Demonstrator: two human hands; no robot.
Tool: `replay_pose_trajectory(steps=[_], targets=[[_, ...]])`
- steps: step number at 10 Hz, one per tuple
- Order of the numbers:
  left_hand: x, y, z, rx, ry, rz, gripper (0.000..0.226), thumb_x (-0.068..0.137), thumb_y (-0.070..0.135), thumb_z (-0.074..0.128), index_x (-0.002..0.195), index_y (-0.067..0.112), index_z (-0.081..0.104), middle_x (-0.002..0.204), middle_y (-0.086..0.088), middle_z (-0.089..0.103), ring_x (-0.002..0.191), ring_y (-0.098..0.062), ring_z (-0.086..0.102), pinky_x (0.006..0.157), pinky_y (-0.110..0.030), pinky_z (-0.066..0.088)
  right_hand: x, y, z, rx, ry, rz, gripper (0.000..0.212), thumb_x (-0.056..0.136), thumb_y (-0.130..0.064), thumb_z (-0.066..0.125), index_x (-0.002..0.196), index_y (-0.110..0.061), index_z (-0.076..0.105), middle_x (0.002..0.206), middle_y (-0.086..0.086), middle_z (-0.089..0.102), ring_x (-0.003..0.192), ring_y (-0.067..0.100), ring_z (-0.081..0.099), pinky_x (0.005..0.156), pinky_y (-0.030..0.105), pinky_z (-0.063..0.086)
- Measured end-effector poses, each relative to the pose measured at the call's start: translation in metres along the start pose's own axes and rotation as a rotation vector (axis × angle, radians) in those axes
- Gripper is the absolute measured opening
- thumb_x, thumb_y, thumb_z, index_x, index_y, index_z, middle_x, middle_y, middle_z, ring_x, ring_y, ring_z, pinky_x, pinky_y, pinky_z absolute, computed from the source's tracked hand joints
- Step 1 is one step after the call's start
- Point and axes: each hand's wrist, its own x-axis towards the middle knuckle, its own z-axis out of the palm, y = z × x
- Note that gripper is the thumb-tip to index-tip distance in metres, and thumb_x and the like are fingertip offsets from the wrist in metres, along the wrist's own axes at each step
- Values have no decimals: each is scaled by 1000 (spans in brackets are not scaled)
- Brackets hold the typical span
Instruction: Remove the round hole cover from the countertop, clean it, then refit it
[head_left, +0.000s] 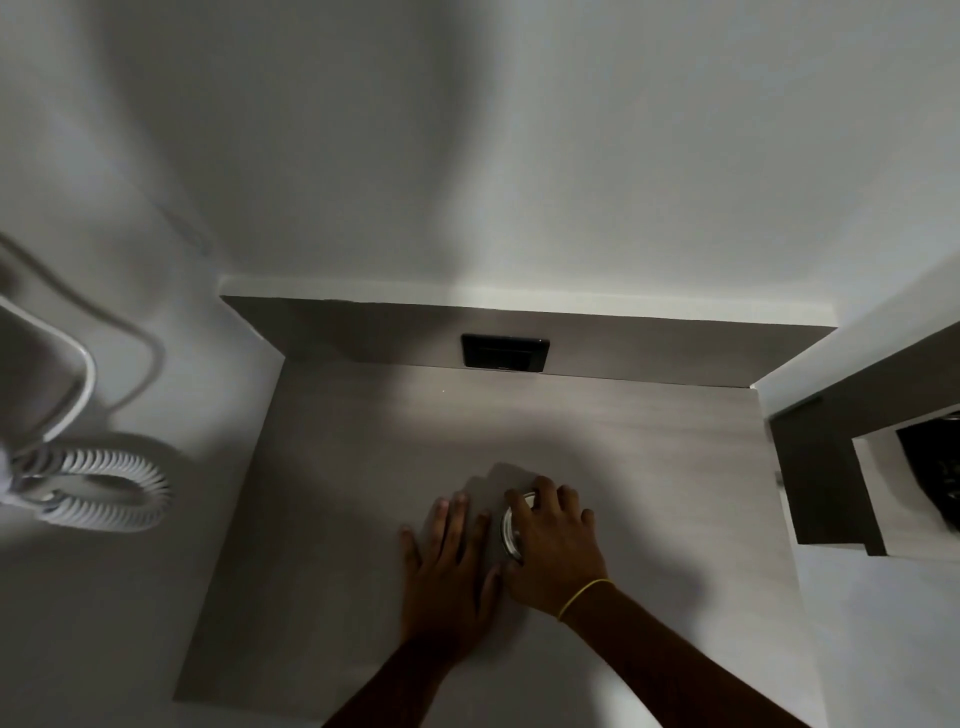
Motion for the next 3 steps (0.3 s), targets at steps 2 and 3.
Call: replay_pose_trajectory(steps=[2,3], targets=[[-1,1,-6,16,-12,0,75,99,57,54,164,21,46,179,-13,28,165,-36,24,120,-79,29,-2,3,1,38,-20,-13,96,70,-66,61,155,-37,28,162,5,27,145,40,33,106,54,44],[0,5,-22,15,13,15,72,99,58,52,159,18,53,176,-14,33,162,-38,33,115,-78,37,-10,7,-11,102,36,-19,101,74,-69,56,161,-40,13,171,2,19,155,41,26,110,59,43]])
